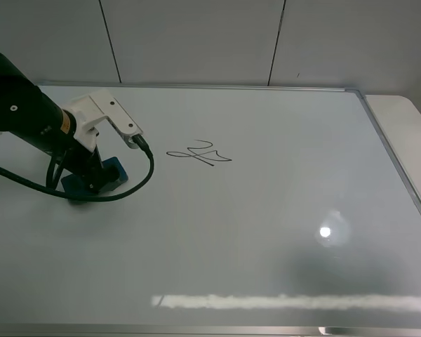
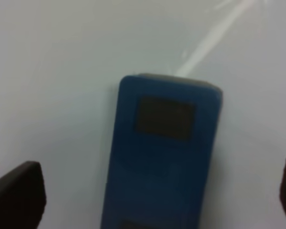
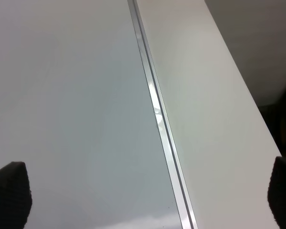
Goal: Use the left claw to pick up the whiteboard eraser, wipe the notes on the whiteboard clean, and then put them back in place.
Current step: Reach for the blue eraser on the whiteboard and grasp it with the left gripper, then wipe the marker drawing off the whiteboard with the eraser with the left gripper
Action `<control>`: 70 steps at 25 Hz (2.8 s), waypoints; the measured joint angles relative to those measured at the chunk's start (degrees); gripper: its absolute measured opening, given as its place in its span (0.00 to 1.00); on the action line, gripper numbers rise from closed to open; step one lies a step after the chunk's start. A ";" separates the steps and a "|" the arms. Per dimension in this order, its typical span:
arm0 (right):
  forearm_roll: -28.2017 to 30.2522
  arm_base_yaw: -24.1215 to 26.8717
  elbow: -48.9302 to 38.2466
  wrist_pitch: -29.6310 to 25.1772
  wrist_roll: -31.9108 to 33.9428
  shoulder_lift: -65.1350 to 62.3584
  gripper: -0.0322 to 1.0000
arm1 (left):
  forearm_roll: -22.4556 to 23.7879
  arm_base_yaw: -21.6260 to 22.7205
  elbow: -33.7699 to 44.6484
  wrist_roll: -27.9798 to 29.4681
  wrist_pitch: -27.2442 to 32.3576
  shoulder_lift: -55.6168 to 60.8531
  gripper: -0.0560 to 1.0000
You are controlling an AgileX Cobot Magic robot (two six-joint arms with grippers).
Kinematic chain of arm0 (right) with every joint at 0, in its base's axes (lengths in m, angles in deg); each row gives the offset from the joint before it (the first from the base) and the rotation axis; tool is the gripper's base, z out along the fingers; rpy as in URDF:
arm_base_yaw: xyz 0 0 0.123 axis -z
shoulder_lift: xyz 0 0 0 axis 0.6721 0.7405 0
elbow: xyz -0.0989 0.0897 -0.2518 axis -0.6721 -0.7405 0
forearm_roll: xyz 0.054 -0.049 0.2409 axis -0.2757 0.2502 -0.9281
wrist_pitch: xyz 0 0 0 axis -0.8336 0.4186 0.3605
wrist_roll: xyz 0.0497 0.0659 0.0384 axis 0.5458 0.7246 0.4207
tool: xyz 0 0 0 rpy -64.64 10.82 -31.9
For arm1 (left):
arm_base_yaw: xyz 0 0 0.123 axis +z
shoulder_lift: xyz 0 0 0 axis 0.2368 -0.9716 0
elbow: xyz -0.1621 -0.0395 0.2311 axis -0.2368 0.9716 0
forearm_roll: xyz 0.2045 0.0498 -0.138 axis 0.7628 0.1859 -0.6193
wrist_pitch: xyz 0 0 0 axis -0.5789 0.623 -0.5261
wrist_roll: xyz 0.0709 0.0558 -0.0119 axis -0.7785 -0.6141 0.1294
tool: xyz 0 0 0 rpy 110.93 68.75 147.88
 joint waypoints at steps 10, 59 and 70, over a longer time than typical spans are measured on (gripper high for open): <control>0.00 0.00 0.00 0.00 0.00 0.00 0.99 | 1.51 2.40 0.00 0.20 -5.60 -6.40 0.99; 0.00 0.00 0.00 0.00 0.00 0.00 0.99 | -0.29 2.67 -0.71 2.16 1.12 -2.16 0.58; 0.00 0.00 0.00 0.00 0.00 0.00 0.99 | -6.37 -0.56 -17.82 5.22 9.87 -4.63 0.58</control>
